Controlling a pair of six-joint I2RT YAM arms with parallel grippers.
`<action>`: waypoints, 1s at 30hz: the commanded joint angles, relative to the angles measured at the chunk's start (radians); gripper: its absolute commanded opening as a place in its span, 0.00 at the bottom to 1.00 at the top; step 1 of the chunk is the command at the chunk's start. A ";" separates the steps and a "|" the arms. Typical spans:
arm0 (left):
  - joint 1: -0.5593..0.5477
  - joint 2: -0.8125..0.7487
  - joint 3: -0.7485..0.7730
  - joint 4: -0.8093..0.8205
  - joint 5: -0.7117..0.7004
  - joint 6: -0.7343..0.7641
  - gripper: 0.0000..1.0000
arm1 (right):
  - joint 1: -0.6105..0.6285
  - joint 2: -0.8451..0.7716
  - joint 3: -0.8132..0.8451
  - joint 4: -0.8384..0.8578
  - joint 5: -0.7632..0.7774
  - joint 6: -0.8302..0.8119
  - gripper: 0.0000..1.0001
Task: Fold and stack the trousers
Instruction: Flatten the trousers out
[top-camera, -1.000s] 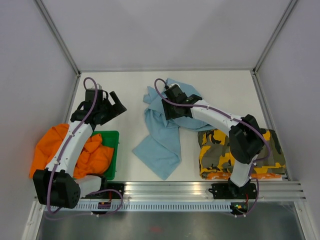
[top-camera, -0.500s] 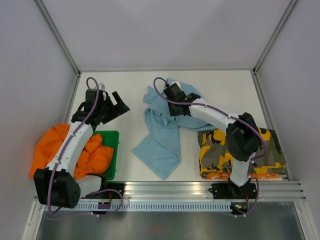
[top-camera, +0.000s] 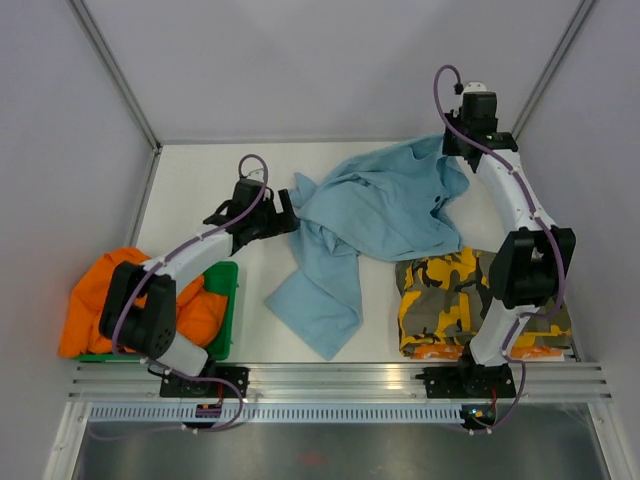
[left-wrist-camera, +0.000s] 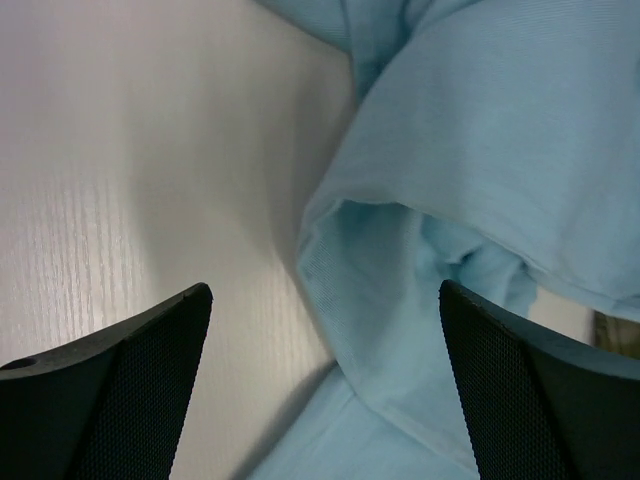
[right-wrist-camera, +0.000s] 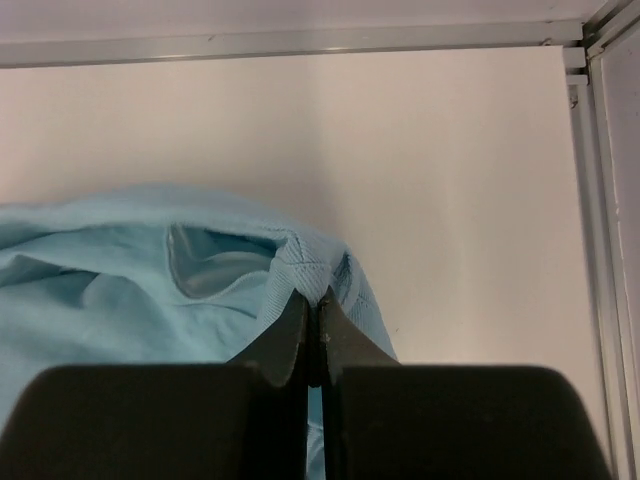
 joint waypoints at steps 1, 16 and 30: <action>-0.016 0.107 0.082 0.026 -0.162 -0.087 1.00 | -0.073 0.086 0.082 0.023 -0.119 -0.083 0.00; -0.095 0.142 -0.010 0.101 -0.157 0.017 0.93 | -0.309 0.524 0.509 0.009 -0.216 -0.067 0.00; -0.171 0.210 0.006 0.143 -0.129 0.099 0.94 | -0.338 0.519 0.676 -0.039 -0.266 0.051 0.71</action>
